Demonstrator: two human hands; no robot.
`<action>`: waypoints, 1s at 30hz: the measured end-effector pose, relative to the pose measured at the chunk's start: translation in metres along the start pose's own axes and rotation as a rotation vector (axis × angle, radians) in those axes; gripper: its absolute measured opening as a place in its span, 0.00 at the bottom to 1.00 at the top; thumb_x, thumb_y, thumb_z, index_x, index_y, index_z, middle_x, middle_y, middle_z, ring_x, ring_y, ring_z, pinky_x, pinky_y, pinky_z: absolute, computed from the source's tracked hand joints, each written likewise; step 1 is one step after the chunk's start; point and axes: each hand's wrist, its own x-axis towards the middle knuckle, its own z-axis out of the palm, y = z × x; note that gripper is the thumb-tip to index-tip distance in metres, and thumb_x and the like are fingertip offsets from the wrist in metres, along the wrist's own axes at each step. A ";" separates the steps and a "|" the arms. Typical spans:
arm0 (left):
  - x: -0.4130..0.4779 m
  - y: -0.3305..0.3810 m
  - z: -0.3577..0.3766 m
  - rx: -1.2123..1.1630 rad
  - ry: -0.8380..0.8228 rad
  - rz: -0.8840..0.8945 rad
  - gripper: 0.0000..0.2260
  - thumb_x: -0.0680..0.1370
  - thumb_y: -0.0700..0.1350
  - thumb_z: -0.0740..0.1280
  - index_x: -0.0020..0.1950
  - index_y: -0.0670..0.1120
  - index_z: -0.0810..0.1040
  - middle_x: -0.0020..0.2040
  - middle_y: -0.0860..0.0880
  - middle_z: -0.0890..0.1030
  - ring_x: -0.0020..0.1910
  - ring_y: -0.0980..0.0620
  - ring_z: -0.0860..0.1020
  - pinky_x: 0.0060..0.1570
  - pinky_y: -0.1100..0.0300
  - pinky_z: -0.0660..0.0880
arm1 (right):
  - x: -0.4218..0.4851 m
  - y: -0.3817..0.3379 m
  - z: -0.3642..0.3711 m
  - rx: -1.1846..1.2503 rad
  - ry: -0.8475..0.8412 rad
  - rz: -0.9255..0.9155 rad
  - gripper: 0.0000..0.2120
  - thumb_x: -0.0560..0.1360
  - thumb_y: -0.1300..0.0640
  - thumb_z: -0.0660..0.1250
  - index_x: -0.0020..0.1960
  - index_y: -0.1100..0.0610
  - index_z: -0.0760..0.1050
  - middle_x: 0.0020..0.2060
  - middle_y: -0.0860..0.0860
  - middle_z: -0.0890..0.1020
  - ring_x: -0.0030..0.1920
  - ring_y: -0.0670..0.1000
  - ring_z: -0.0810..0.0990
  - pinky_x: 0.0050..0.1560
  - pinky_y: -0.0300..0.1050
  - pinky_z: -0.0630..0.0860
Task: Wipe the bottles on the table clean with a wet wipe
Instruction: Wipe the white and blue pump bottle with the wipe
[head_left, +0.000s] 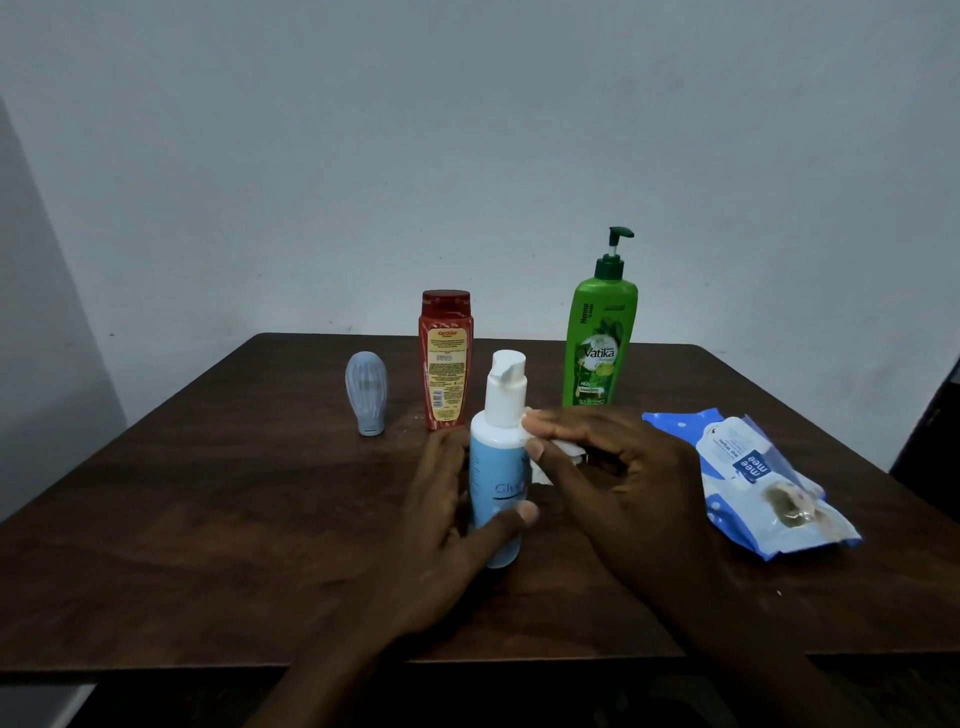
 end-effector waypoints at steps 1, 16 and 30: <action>0.001 0.001 0.001 0.041 0.043 0.010 0.21 0.74 0.54 0.74 0.66 0.55 0.75 0.59 0.56 0.76 0.61 0.56 0.78 0.56 0.59 0.78 | 0.000 -0.001 0.000 0.028 -0.010 0.035 0.10 0.73 0.63 0.75 0.54 0.56 0.85 0.51 0.43 0.86 0.54 0.39 0.83 0.55 0.33 0.78; -0.003 0.001 -0.011 -0.065 0.022 -0.080 0.25 0.73 0.48 0.76 0.68 0.55 0.73 0.62 0.62 0.81 0.60 0.61 0.80 0.55 0.64 0.78 | 0.051 0.013 0.010 0.347 -0.368 0.450 0.17 0.77 0.66 0.68 0.58 0.47 0.75 0.49 0.53 0.87 0.52 0.52 0.85 0.56 0.56 0.81; -0.005 -0.003 -0.009 -0.081 -0.051 -0.059 0.23 0.78 0.52 0.69 0.73 0.54 0.70 0.67 0.58 0.79 0.65 0.58 0.78 0.63 0.53 0.78 | 0.037 0.005 0.011 0.579 -0.138 0.546 0.13 0.76 0.69 0.68 0.54 0.54 0.81 0.50 0.51 0.87 0.53 0.51 0.86 0.51 0.44 0.81</action>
